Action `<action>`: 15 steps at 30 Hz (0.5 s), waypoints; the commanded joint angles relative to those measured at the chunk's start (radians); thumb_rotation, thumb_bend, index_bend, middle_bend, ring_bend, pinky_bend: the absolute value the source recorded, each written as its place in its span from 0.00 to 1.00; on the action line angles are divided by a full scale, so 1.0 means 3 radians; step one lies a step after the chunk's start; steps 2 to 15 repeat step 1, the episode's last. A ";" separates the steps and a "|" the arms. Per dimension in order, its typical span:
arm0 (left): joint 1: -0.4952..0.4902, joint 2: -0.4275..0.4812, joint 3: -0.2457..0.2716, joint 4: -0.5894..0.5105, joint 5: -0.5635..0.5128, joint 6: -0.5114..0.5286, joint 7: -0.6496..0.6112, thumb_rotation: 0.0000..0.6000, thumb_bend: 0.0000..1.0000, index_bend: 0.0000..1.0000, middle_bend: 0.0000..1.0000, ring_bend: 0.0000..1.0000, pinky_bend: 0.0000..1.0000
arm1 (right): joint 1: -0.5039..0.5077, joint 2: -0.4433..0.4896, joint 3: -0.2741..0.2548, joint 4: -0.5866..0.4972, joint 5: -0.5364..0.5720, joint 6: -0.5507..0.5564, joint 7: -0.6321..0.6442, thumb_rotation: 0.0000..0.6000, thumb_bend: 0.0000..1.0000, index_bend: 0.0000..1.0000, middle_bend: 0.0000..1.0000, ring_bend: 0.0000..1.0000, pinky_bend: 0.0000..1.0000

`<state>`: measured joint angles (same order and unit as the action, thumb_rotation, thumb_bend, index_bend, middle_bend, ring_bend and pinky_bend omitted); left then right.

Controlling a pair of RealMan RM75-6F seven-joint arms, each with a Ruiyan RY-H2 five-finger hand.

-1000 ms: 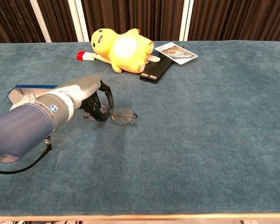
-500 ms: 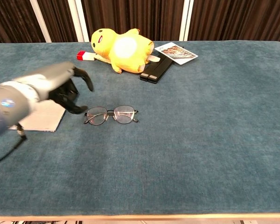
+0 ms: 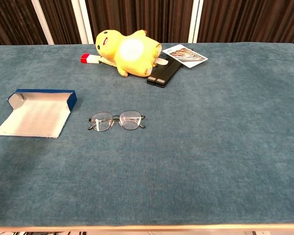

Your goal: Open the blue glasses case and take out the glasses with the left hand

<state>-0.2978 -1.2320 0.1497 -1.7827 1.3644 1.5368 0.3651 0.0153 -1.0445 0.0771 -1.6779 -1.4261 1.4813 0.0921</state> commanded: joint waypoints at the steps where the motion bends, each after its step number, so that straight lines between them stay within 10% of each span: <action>1: 0.0138 0.0049 0.0057 0.0148 0.0140 0.0129 -0.0118 1.00 0.08 0.00 0.00 0.00 0.04 | -0.0023 -0.0028 -0.0002 0.0047 -0.0057 0.0078 -0.0034 1.00 0.11 0.00 0.00 0.00 0.20; 15: 0.0138 0.0049 0.0057 0.0148 0.0140 0.0129 -0.0118 1.00 0.08 0.00 0.00 0.00 0.04 | -0.0023 -0.0028 -0.0002 0.0047 -0.0057 0.0078 -0.0034 1.00 0.11 0.00 0.00 0.00 0.20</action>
